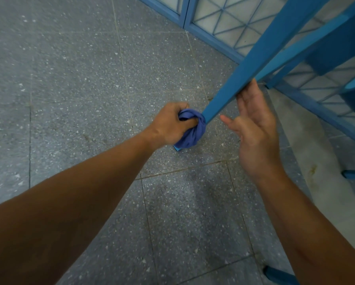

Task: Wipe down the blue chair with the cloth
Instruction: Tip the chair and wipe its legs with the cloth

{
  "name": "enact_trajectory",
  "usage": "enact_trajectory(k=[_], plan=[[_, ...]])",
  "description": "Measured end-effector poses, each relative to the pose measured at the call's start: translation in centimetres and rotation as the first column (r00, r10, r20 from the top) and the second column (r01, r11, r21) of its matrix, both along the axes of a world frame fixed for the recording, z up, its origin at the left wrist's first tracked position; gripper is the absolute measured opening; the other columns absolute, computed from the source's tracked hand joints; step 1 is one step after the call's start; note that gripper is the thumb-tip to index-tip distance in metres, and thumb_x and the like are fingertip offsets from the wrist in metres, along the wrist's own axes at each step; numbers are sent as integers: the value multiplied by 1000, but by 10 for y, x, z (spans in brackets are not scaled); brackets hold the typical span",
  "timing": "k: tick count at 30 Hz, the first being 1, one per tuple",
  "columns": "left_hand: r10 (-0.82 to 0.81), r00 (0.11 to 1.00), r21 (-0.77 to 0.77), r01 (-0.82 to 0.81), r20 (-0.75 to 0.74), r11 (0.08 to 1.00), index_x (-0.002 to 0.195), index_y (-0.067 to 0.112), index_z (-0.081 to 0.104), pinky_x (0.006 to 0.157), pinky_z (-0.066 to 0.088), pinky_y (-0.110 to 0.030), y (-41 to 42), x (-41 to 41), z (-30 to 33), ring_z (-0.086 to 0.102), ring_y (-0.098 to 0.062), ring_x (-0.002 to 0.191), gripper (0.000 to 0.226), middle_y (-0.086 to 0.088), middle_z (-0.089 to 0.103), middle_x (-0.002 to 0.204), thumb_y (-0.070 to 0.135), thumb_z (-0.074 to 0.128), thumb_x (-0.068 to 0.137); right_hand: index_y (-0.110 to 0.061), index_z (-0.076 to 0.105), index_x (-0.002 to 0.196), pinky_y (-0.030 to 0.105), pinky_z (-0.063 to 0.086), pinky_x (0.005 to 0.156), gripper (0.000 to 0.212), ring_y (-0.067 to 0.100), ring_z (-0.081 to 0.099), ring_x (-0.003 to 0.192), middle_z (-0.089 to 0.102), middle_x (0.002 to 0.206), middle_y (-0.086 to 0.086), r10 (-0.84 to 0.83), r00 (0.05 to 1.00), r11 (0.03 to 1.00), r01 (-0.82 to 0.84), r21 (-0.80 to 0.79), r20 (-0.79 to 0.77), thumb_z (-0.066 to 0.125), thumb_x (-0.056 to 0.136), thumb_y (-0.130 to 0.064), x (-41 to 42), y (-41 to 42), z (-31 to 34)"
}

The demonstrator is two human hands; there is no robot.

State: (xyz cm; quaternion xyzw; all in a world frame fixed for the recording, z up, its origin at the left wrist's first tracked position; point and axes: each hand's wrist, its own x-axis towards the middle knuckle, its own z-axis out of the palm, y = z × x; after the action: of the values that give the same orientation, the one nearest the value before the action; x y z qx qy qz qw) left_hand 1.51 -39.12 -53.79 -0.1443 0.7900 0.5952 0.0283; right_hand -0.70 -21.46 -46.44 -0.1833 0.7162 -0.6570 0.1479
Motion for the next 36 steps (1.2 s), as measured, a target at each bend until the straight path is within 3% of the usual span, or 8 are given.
enact_trajectory(k=[7,13,16,21,27,29,32,36], plan=[[99,987,204,-73,-123,976,86,16,67,68,56,-25,3,-12,9,65,-8,70,9,0,69,78,15,69,95,-9,25,160,51,36,119,80,4,40,144,44,155,-10,28,999,1000,-28,-6,-26,46,84,6,-3,1,-5],[67,992,-96,-57,103,994,91,2,68,66,48,-31,5,10,-36,57,-15,72,11,-11,67,82,13,68,94,-12,22,161,27,39,115,83,-1,38,144,41,159,-9,22,999,998,-20,57,-50,48,84,4,-4,2,0],[160,964,-76,-147,210,986,80,10,62,56,43,-22,16,21,-51,51,-15,65,17,-4,59,72,17,67,95,-28,20,162,35,31,121,86,-5,32,146,32,162,-21,4,995,981,16,192,-103,50,84,-10,6,12,-15],[165,903,181,-253,397,950,96,6,71,79,59,-38,44,52,-56,71,-28,89,7,-11,74,90,12,67,92,-35,33,156,40,40,118,70,1,37,145,35,161,-14,-14,993,939,-27,344,115,60,95,-14,66,24,-93],[79,902,655,-366,424,661,124,-5,62,77,58,-35,43,73,-42,68,-28,91,34,-20,67,105,0,46,95,-48,52,136,18,52,96,58,0,62,122,63,133,-24,-40,976,971,-13,238,216,66,96,-9,81,15,-136],[38,923,584,-275,384,763,132,5,60,75,58,-31,38,72,-33,68,-24,96,35,-15,68,113,4,46,100,-48,56,132,21,55,94,54,2,65,117,67,127,-22,-123,968,973,75,217,217,67,96,-9,76,12,-136],[24,978,92,-44,205,995,141,23,51,75,51,-11,27,59,-19,62,1,104,37,10,58,135,19,53,104,-30,57,139,13,53,86,46,-3,66,111,68,119,-24,-249,957,953,214,215,148,66,97,-12,64,8,-122],[-144,977,-219,108,-157,970,156,27,37,98,41,-6,3,25,10,47,3,130,51,14,45,153,18,46,106,-22,60,135,13,54,84,37,-1,67,108,69,122,-10,-403,915,907,400,130,-8,65,98,-17,27,2,-88]])
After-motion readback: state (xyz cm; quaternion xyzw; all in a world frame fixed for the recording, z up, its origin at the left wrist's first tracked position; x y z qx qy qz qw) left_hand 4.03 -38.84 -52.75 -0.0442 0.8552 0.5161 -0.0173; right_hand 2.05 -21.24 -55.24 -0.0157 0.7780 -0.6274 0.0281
